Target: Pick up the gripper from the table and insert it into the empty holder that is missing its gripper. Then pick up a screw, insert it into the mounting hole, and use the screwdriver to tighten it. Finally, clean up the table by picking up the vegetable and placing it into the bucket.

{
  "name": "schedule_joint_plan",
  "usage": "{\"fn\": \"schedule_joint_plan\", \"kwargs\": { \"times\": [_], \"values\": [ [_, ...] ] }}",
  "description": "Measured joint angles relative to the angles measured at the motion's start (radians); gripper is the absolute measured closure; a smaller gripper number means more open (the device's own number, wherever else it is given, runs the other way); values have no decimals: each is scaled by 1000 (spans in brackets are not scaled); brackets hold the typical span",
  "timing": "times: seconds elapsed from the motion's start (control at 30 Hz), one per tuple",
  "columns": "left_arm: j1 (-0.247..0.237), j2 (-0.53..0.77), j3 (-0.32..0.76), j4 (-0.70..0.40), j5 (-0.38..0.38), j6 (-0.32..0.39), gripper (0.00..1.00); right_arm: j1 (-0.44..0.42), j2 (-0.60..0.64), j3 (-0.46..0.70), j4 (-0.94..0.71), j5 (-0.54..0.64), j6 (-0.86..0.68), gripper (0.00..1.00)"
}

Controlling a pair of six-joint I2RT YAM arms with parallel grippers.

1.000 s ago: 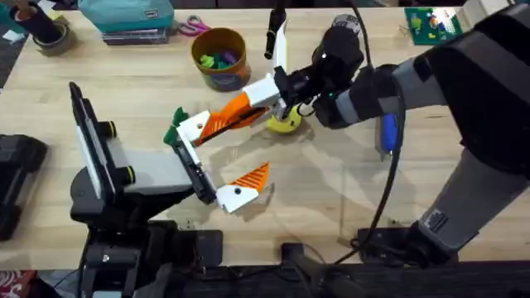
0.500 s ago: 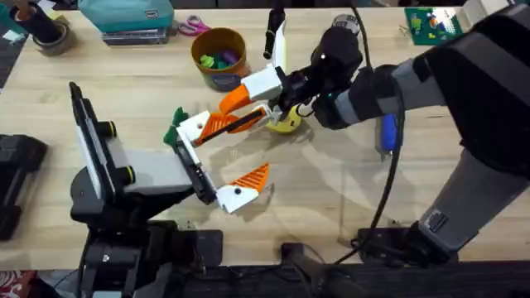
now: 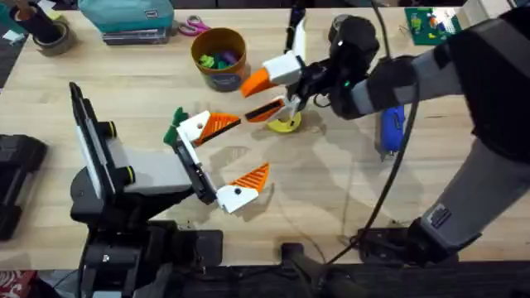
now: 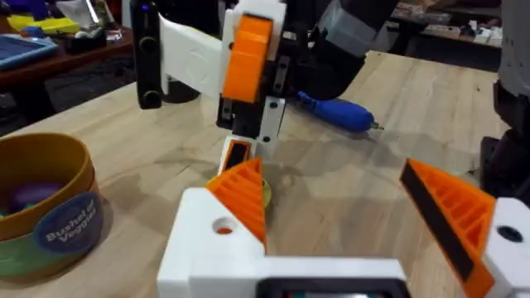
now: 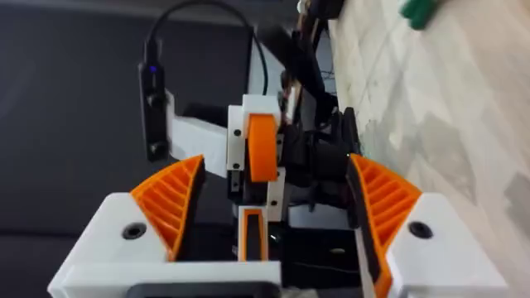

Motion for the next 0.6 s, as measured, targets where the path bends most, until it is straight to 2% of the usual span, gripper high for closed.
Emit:
{"fn": "schedule_joint_plan", "kwargs": {
  "times": [0.13,0.3,0.5,0.6],
  "values": [
    [0,0,0,0,0,0,15,-82,-66,0,-238,-12,-92,5],
    [0,0,0,0,0,0,15,-199,-256,1,-739,10,-360,5],
    [0,0,0,0,1,0,15,-320,-499,21,-1324,115,-747,4],
    [0,0,0,0,3,0,15,-356,-608,68,-1673,235,-955,4]
  ]
}}
